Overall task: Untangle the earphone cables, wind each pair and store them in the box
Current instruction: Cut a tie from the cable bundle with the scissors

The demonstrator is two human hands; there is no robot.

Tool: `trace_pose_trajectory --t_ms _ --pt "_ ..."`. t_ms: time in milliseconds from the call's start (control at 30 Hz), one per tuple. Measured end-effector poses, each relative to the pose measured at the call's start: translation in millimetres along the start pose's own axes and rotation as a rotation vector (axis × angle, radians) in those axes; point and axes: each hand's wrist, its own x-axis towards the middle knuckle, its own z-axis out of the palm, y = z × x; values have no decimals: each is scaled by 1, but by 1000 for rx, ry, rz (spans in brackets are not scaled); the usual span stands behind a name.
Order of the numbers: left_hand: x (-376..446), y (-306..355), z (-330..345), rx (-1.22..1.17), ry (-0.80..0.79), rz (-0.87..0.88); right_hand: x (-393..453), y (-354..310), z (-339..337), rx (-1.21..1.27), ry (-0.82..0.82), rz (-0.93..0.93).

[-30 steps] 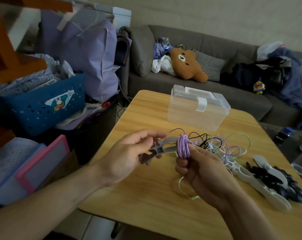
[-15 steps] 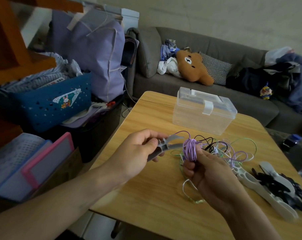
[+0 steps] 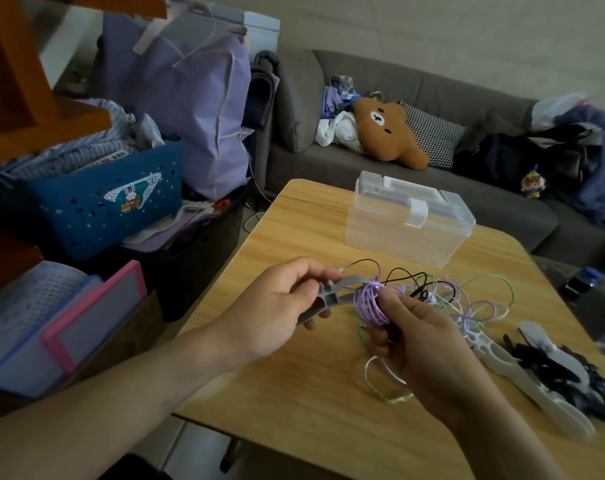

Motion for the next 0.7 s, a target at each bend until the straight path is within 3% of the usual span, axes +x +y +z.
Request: trace_pose_trajectory --t_ms 167,400,600,700 --pt "3 -3 -3 -129 -6 -62 -1 -2 -1 -209 3 -75" --pt "9 -6 1 -315 -87 -51 -6 -2 6 -173 -76 -71" --pt "6 -5 10 -61 -31 110 -5 5 17 -271 55 -188" --pt "3 -3 9 -128 -189 95 -5 6 18 -331 117 -262"
